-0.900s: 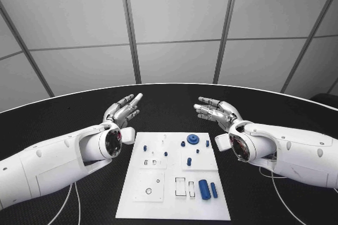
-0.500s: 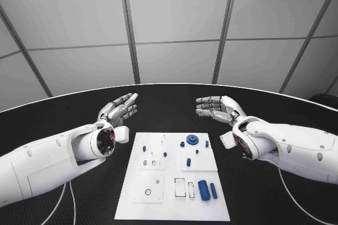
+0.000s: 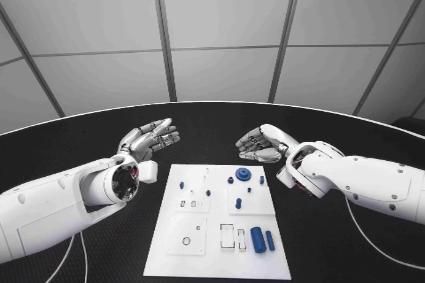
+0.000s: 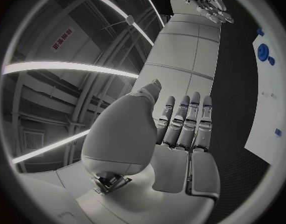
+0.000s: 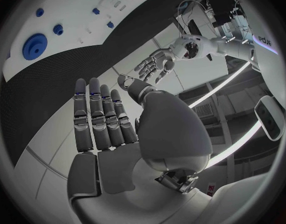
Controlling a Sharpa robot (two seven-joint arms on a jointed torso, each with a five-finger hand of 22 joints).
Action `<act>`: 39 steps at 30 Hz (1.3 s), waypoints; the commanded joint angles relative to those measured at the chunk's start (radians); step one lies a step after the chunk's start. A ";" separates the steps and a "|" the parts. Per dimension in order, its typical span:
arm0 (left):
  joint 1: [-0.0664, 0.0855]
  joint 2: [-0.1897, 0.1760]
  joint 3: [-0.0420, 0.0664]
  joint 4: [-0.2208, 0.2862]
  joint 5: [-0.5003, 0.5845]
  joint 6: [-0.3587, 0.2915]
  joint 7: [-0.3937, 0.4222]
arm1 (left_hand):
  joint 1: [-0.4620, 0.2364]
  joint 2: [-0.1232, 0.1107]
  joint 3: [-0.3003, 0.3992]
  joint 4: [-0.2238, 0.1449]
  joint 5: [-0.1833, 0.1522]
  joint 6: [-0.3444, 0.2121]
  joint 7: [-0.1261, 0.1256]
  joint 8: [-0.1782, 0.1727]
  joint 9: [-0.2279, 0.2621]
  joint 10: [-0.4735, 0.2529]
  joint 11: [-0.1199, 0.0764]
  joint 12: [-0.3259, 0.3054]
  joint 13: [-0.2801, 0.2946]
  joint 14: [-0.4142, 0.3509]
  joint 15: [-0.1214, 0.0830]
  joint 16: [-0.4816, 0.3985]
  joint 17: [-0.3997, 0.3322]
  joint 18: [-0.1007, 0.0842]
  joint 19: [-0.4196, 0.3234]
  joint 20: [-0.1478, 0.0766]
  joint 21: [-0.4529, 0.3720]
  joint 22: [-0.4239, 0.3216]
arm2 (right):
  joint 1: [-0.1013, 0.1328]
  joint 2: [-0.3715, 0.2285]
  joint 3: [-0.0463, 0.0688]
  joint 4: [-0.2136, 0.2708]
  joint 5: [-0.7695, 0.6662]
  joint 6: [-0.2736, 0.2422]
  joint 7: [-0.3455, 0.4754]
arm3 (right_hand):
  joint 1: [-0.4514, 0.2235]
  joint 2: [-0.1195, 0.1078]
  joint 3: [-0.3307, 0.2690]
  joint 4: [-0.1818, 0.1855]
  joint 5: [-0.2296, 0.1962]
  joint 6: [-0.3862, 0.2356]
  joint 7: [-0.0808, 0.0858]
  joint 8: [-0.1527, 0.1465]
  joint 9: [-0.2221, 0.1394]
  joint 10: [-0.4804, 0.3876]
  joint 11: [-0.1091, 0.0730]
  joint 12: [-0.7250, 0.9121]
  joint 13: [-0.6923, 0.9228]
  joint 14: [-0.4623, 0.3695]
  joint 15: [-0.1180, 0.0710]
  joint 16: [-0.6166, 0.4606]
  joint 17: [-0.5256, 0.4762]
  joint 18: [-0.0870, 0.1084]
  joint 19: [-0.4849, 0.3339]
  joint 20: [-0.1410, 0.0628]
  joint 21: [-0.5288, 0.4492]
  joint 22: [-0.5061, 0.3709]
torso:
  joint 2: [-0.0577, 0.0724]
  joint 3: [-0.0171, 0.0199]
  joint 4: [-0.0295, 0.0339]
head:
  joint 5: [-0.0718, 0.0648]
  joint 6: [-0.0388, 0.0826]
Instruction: Assemble the parts on the task board
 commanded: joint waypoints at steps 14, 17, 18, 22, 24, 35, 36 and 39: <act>0.033 -0.072 0.000 0.114 -0.013 0.035 -0.015 | 0.002 -0.006 0.017 -0.020 0.001 0.020 0.087 0.001 0.001 0.017 -0.005 -0.002 -0.001 0.024 -0.005 0.007 0.005 0.031 0.040 0.000 0.025 0.005 | 0.016 0.059 0.001 -0.015 -0.480 0.106 -0.263 | -0.025 -0.063 -0.041 0.026 -0.009 0.042 -0.046 -0.009 0.016 -0.001 -0.050 -0.005 0.009 0.264 -0.085 0.275 0.307 0.008 0.178 -0.104 0.360 0.227 | 0.078 -0.0233 0.0374 | -0.030 0.009; 0.043 -0.079 0.000 0.121 -0.013 0.041 -0.017 | 0.002 -0.007 0.017 -0.020 0.001 0.021 0.087 0.001 0.001 0.017 -0.005 -0.002 -0.001 0.023 -0.005 0.007 0.005 0.031 0.040 0.000 0.024 0.005 | 0.019 0.063 0.001 -0.015 -0.522 0.118 -0.286 | -0.020 -0.067 -0.041 0.039 -0.012 0.035 -0.051 -0.007 0.021 -0.029 -0.057 0.020 0.016 0.283 -0.090 0.346 0.368 0.009 0.200 -0.106 0.397 0.253 | 0.090 -0.0264 0.0424 | -0.034 0.013; 0.046 -0.082 0.000 0.124 -0.013 0.042 -0.017 | 0.002 -0.007 0.017 -0.020 0.001 0.021 0.087 0.001 0.001 0.017 -0.005 -0.002 -0.001 0.023 -0.005 0.007 0.005 0.031 0.040 0.000 0.024 0.005 | 0.020 0.064 0.001 -0.016 -0.538 0.121 -0.293 | -0.019 -0.069 -0.041 0.040 -0.012 0.034 -0.052 -0.007 0.022 -0.032 -0.055 0.022 0.016 0.283 -0.092 0.353 0.374 0.009 0.200 -0.106 0.400 0.255 | 0.095 -0.0276 0.0444 | -0.035 0.012; 0.054 -0.096 0.000 0.142 -0.013 0.045 -0.012 | 0.002 -0.009 0.017 -0.022 0.001 0.019 0.087 0.000 0.001 0.017 -0.005 -0.003 -0.001 0.023 -0.005 0.007 0.005 0.032 0.040 0.000 0.024 0.004 | 0.022 0.066 0.001 -0.012 -0.580 0.136 -0.314 | -0.016 -0.080 -0.030 0.065 -0.008 0.029 -0.058 0.006 0.036 -0.061 -0.058 0.075 0.031 0.297 -0.096 0.542 0.527 0.009 0.218 -0.107 0.471 0.310 | 0.106 -0.0302 0.0497 | -0.042 0.015; 0.057 -0.105 0.001 0.152 -0.013 0.045 -0.010 | 0.002 -0.009 0.017 -0.022 0.001 0.021 0.087 0.000 0.001 0.017 -0.005 -0.003 -0.001 0.023 -0.005 0.007 0.005 0.032 0.040 0.000 0.024 0.004 | 0.023 0.069 0.001 -0.011 -0.591 0.146 -0.323 | -0.015 -0.083 -0.026 0.070 -0.006 0.026 -0.059 0.007 0.039 -0.074 -0.056 0.083 0.033 0.305 -0.094 0.624 0.603 0.008 0.221 -0.107 0.493 0.331 | 0.113 -0.0310 0.0516 | -0.044 0.020; 0.066 -0.119 0.001 0.176 -0.013 0.045 -0.007 | 0.002 -0.010 0.017 -0.023 0.001 0.022 0.086 0.000 0.001 0.017 -0.005 -0.004 -0.001 0.023 -0.005 0.007 0.005 0.033 0.040 0.000 0.024 0.004 | 0.025 0.069 0.001 -0.010 -0.640 0.190 -0.355 | -0.007 -0.093 -0.011 0.095 -0.007 0.013 -0.061 0.022 0.057 -0.110 -0.056 0.128 0.041 0.325 -0.093 0.912 0.865 -0.014 0.270 -0.104 0.662 0.530 | 0.128 -0.0345 0.0587 | -0.051 0.021; 0.067 -0.119 0.001 0.177 -0.013 0.045 -0.007 | 0.002 -0.010 0.017 -0.023 0.001 0.022 0.086 0.000 0.001 0.017 -0.005 -0.004 -0.001 0.023 -0.005 0.007 0.005 0.033 0.040 0.000 0.024 0.004 | 0.025 0.069 0.001 -0.011 -0.641 0.191 -0.356 | -0.006 -0.092 -0.010 0.096 -0.007 0.013 -0.060 0.023 0.057 -0.110 -0.056 0.129 0.041 0.326 -0.093 0.925 0.878 -0.014 0.272 -0.104 0.667 0.536 | 0.129 -0.0344 0.0584 | -0.052 0.023; 0.068 -0.120 0.001 0.179 -0.013 0.045 -0.008 | 0.002 -0.010 0.017 -0.023 0.001 0.022 0.086 0.000 0.001 0.017 -0.005 -0.004 -0.001 0.023 -0.005 0.007 0.005 0.033 0.040 0.000 0.024 0.004 | 0.025 0.069 0.001 -0.011 -0.644 0.194 -0.359 | -0.006 -0.093 -0.010 0.097 -0.006 0.012 -0.059 0.024 0.058 -0.112 -0.055 0.131 0.041 0.324 -0.092 0.922 0.870 -0.014 0.273 -0.104 0.668 0.537 | 0.132 -0.0343 0.0588 | -0.053 0.025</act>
